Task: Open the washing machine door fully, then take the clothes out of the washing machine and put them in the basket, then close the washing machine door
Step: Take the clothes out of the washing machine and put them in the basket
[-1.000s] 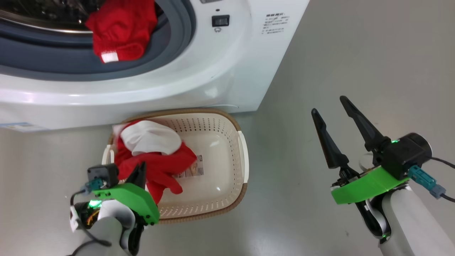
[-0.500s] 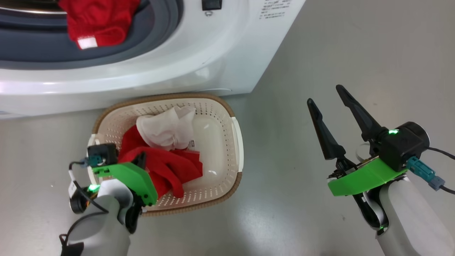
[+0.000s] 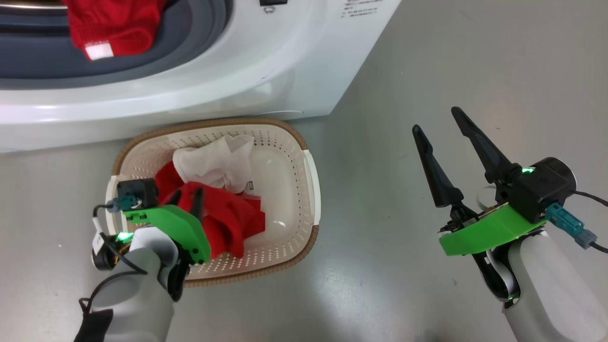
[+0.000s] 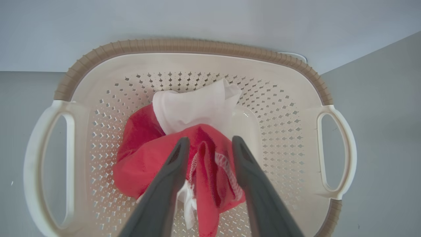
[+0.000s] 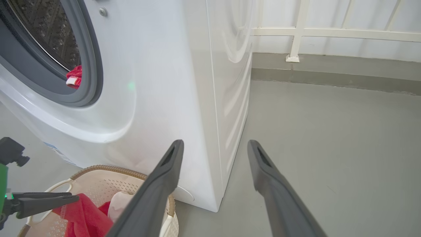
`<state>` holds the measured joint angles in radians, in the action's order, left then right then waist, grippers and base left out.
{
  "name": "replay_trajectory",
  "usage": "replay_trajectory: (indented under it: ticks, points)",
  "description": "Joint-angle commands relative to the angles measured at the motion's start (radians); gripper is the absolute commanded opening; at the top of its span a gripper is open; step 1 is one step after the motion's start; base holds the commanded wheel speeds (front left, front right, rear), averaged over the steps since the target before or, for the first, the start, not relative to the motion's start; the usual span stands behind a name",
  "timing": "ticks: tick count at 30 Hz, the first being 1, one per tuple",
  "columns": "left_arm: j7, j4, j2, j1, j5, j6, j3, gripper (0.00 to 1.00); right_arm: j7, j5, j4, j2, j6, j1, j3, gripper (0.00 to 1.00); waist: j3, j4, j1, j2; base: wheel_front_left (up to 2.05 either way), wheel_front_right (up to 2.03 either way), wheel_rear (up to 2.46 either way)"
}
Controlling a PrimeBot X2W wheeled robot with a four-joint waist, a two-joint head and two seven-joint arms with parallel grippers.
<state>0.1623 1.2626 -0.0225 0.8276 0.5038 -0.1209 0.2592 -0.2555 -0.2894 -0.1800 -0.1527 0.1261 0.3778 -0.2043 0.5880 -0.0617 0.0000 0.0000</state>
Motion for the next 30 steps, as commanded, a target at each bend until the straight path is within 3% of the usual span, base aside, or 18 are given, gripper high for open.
replay_trajectory:
  ticks: [1, 12, 30]
  points:
    - [0.021, -0.01, -0.028, 0.003, 0.007, -0.005, -0.012, 1.0, -0.006, 0.0, 0.02, 0.005, 0.005, -0.006, -0.01, 1.0, -0.01, 0.006, 0.0, 0.0, 0.0, 0.0, 0.0]
    - [0.098, -0.091, -0.033, -0.036, 0.009, -0.009, 0.0, 1.0, -0.006, 0.013, 0.006, 0.015, 0.005, -0.022, 0.006, 1.0, -0.093, 0.038, 0.0, 0.0, 0.0, 0.0, 0.0]
    - [0.099, -0.541, -0.05, -0.322, -0.071, 0.043, -0.133, 1.0, -0.006, 0.022, -0.022, 0.016, 0.005, -0.101, 0.048, 1.0, -0.303, 0.077, 0.0, 0.0, 0.0, 0.0, 0.0]
